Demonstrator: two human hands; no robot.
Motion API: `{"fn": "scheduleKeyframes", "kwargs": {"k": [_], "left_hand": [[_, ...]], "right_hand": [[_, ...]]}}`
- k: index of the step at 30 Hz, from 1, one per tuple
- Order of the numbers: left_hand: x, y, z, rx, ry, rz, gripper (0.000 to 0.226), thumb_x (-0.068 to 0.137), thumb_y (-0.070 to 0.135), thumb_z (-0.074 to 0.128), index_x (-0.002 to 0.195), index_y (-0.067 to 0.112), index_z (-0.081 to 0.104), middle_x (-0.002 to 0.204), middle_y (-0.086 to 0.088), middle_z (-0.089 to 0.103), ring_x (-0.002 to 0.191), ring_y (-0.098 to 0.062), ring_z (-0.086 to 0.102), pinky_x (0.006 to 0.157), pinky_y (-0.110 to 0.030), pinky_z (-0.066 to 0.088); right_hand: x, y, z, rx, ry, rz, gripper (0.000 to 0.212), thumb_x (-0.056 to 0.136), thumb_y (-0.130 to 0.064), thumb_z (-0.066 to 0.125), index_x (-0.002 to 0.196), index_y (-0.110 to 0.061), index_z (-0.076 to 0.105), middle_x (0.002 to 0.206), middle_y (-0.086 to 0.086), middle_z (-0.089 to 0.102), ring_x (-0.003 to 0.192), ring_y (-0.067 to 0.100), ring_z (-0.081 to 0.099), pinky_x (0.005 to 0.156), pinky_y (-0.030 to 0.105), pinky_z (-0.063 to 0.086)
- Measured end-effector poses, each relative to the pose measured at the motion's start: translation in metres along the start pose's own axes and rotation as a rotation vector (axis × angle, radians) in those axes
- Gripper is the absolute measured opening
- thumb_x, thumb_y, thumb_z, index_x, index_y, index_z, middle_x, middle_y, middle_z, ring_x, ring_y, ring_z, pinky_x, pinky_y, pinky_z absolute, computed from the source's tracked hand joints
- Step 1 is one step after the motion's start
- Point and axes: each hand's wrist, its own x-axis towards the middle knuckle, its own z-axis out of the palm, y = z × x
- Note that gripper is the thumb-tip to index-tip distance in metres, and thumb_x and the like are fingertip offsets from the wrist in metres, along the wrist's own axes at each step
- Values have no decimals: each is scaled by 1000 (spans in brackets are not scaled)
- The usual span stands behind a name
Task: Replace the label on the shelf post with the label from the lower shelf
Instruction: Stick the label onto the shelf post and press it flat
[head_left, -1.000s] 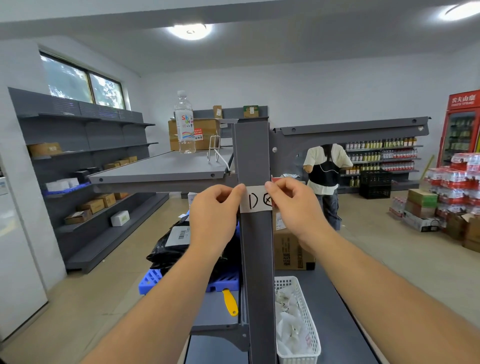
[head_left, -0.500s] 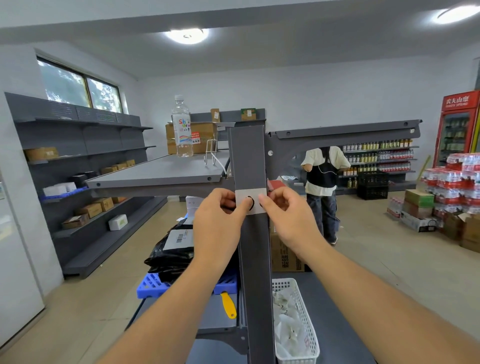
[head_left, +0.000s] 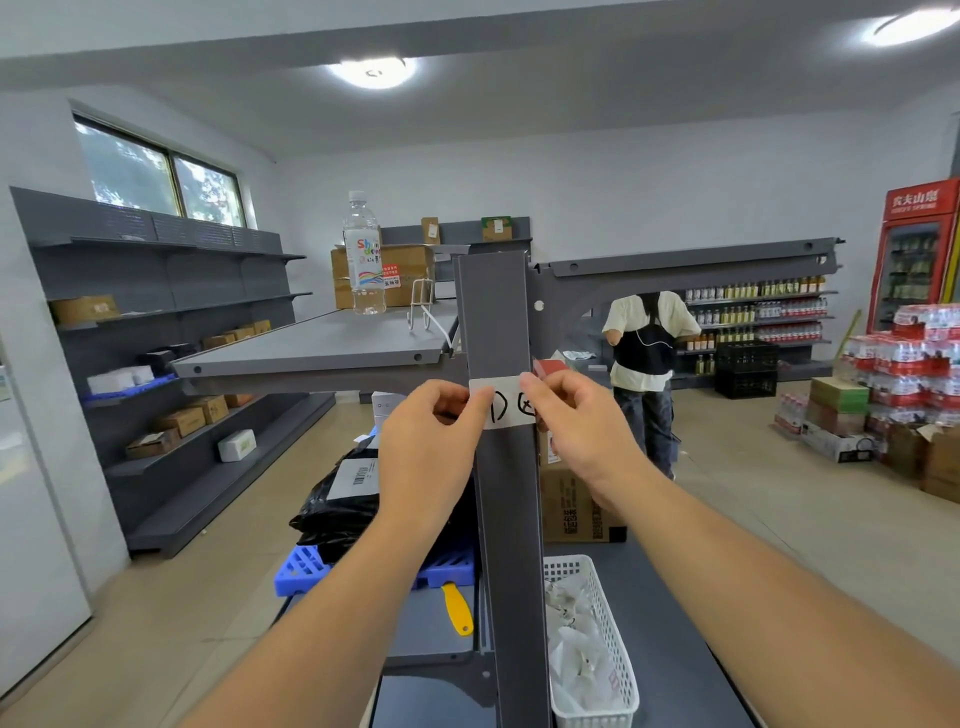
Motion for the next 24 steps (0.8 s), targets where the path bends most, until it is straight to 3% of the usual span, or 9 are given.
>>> {"fn": "scheduleKeyframes", "kwargs": {"k": [2, 5, 9, 12, 15, 18, 20, 24], "left_hand": [[5, 2, 1, 36, 18, -10, 26, 93, 54, 63, 84, 30, 71, 75, 11, 72, 73, -2, 67, 61, -16, 48], [11, -1, 2, 24, 15, -34, 32, 95, 54, 60, 83, 27, 73, 75, 10, 75, 73, -6, 71, 63, -27, 58], [9, -8, 0, -45, -5, -85, 27, 98, 45, 61, 84, 26, 75, 76, 9, 77, 72, -9, 73, 69, -32, 64], [5, -8, -1, -63, -8, -93, 27, 100, 42, 58, 87, 26, 76, 77, 8, 77, 74, -9, 73, 66, -28, 60], [-5, -7, 1, -26, -16, -54, 20, 97, 46, 62, 85, 33, 70, 77, 12, 73, 74, 0, 67, 61, -13, 48], [-13, -11, 6, 32, -9, 18, 16, 88, 49, 73, 90, 34, 67, 80, 16, 70, 76, 4, 64, 61, -12, 47], [-14, -13, 8, 53, 1, 37, 14, 89, 45, 74, 91, 33, 67, 81, 18, 69, 76, 2, 64, 62, -12, 46], [-14, -20, 6, -48, -15, 17, 10, 92, 33, 74, 89, 39, 66, 82, 23, 71, 81, 5, 66, 63, -8, 52]], "right_hand": [[2, -2, 3, -35, 38, 17, 41, 96, -52, 65, 83, -12, 67, 103, 11, 75, 92, 27, 68, 73, 33, 48], [2, 1, 3, 100, -32, 98, 38, 95, -54, 65, 81, -18, 67, 83, 1, 66, 77, 21, 56, 68, 35, 46], [3, 7, 0, 225, -106, 157, 29, 102, -41, 62, 89, -16, 71, 90, 1, 71, 76, 15, 54, 57, 26, 45], [1, 10, -5, 244, -100, 182, 29, 105, -32, 58, 101, -7, 73, 97, 6, 69, 79, 16, 52, 55, 23, 46], [-5, 17, -8, 124, -73, 88, 22, 98, -36, 68, 98, -15, 72, 89, 0, 65, 78, 13, 55, 64, 25, 50], [-9, 23, -5, -20, -59, -63, 23, 89, -38, 80, 96, -19, 70, 90, 2, 71, 79, 10, 63, 73, 23, 54], [-8, 24, -5, -75, -29, -107, 21, 88, -37, 81, 92, -19, 70, 86, -2, 72, 75, 3, 63, 71, 17, 52], [-6, 25, -10, -19, -55, -51, 14, 90, -31, 80, 86, -20, 74, 84, -6, 74, 70, -3, 62, 67, 13, 48]]}}
